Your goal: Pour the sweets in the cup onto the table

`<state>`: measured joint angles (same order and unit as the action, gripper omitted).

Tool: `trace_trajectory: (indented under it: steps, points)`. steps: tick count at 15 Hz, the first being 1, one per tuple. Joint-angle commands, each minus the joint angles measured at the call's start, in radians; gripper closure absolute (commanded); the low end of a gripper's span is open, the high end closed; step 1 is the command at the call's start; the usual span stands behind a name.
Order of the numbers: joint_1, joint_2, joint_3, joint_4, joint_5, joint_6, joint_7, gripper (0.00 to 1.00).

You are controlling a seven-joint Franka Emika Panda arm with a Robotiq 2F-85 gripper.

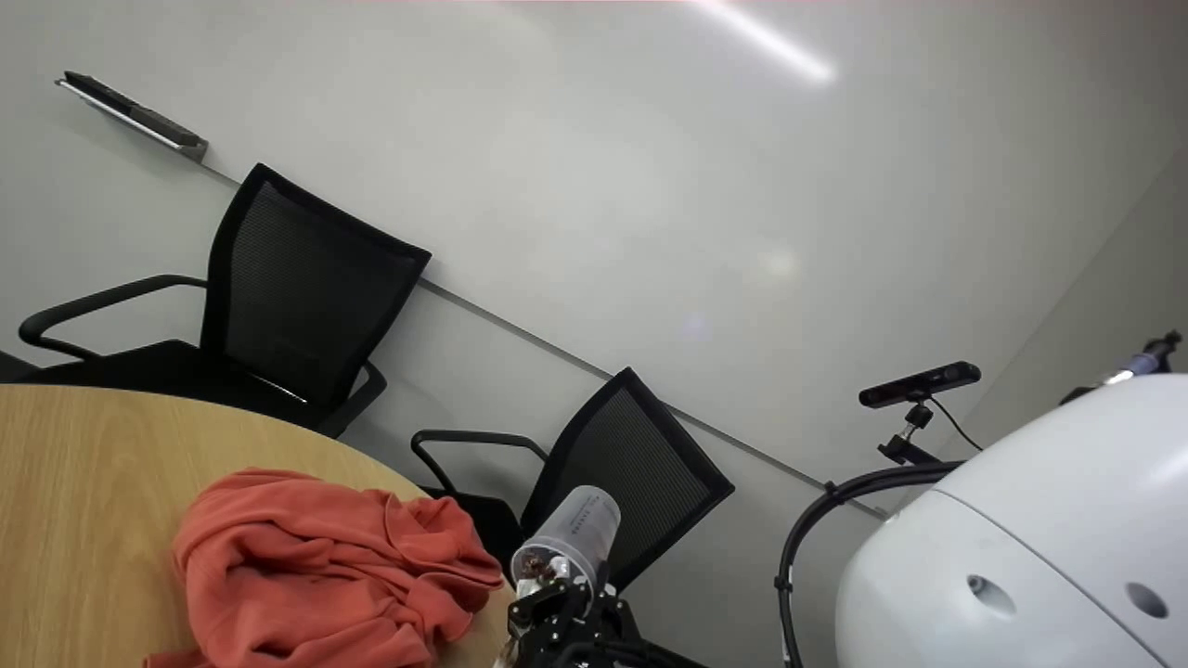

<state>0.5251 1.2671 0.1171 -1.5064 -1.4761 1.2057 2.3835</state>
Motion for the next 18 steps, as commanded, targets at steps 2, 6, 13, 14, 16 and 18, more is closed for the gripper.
trace_trajectory:
  steps: [2,6,13,14,16,18]
  points:
    - [0.004,0.031,0.009,0.042,-0.030,-0.073,-0.014,0.99]
    - [-0.025,-0.006,0.041,0.002,-0.051,-0.006,-0.065,0.99]
    - [-0.119,-0.113,0.112,-0.095,-0.057,0.242,-0.213,0.99]
    - [-0.139,-0.134,0.118,-0.114,-0.054,0.289,-0.240,0.99]
    - [-0.173,-0.171,0.124,-0.146,-0.044,0.367,-0.291,0.99]
    - [-0.204,-0.204,0.126,-0.175,-0.035,0.438,-0.341,0.99]
